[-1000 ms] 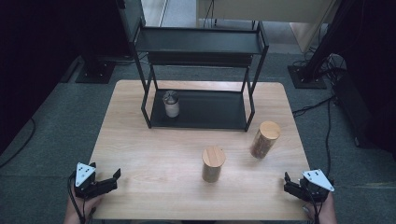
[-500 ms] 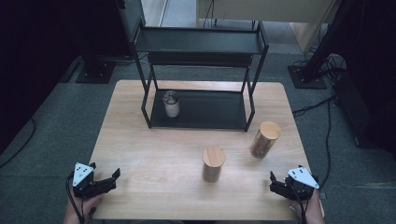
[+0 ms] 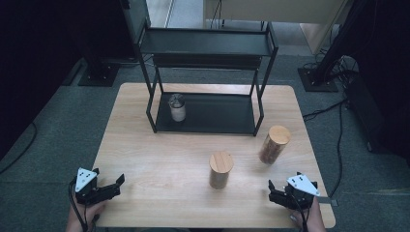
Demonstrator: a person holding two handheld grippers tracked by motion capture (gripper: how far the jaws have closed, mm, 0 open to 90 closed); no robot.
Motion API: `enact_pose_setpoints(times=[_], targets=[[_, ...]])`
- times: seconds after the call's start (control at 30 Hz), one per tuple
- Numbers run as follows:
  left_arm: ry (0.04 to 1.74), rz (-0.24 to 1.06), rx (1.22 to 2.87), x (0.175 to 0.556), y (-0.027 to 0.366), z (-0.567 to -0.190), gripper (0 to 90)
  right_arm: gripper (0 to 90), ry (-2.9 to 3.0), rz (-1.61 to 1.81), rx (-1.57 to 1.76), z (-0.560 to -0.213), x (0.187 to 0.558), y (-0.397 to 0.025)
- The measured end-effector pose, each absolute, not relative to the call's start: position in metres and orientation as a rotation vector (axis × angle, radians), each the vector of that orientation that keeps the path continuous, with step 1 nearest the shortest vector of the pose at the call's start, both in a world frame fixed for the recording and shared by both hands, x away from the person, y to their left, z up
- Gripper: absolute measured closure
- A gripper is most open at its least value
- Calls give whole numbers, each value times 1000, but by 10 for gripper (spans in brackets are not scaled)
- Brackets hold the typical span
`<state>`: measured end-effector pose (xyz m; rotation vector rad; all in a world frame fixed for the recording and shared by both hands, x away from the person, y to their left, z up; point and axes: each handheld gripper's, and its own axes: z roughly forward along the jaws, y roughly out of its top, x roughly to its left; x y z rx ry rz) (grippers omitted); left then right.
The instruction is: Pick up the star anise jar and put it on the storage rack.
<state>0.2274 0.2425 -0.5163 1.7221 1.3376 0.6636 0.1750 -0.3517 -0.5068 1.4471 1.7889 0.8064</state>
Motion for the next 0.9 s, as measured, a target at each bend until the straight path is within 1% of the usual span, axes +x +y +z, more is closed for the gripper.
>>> enact_pose_setpoints(times=[0.9], targets=[[1340,659,1720,228,243,-516,0,3,1866,916,1373,-506,183,-284]])
